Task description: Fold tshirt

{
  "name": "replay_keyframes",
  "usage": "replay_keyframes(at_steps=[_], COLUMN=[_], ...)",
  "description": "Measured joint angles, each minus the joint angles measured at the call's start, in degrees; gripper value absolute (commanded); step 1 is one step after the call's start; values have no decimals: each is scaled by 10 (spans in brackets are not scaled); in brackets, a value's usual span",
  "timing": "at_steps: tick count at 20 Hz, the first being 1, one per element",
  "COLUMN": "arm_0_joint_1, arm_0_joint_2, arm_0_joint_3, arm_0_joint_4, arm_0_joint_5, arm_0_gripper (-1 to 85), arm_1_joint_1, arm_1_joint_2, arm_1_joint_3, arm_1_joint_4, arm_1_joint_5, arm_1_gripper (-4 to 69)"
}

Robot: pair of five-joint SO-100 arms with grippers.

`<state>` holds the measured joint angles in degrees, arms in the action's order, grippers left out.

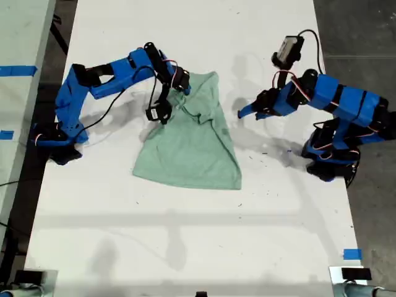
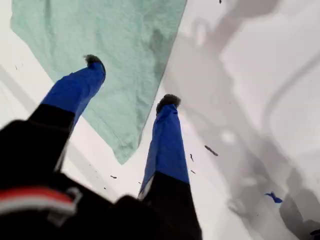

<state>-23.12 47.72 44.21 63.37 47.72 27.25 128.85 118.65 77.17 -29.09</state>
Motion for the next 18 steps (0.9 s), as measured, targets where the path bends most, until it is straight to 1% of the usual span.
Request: replay_keyframes(at_steps=[1, 2, 4, 5, 7, 9, 10, 11, 12, 13, 14, 16, 18], arm_0_joint_1=[4, 6, 7, 7, 7, 7, 7, 7, 8, 16, 28, 69, 121], arm_0_joint_2=[-25, -39, -43, -40, -4, 91, 150, 207, 265, 330, 393, 520, 629], arm_0_joint_3=[-5, -8, -9, -9, -8, 21, 57, 99, 154, 224, 296, 454, 595], arm_0_joint_4=[-31, -49, -46, -22, 55, 140, 186, 213, 222, 219, 221, 202, 182], arm_0_joint_5=[10, 25, 47, 51, 50, 41, 26, 15, -4, -25, -53, -118, -189], arm_0_gripper=[234, 256, 280, 284, 287, 277, 271, 266, 246, 212, 158, 9, 1], arm_1_joint_1=[-4, -4, -7, -7, -7, -8, -11, -16, -25, -37, -51, -86, -119], arm_1_joint_2=[7, 14, 27, 33, 39, 43, 49, 54, 62, 71, 79, 91, 97], arm_1_joint_3=[7, 13, 25, 30, 37, 39, 40, 41, 41, 41, 41, 41, 43], arm_1_joint_4=[0, 0, 0, 0, 0, 0, 0, 0, 0, 4, 12, 36, 55], arm_1_joint_5=[4, 7, 11, 11, 11, 15, 18, 21, 25, 33, 41, 65, 89], arm_1_gripper=[218, 218, 218, 220, 225, 231, 243, 256, 260, 238, 179, 151, 123])
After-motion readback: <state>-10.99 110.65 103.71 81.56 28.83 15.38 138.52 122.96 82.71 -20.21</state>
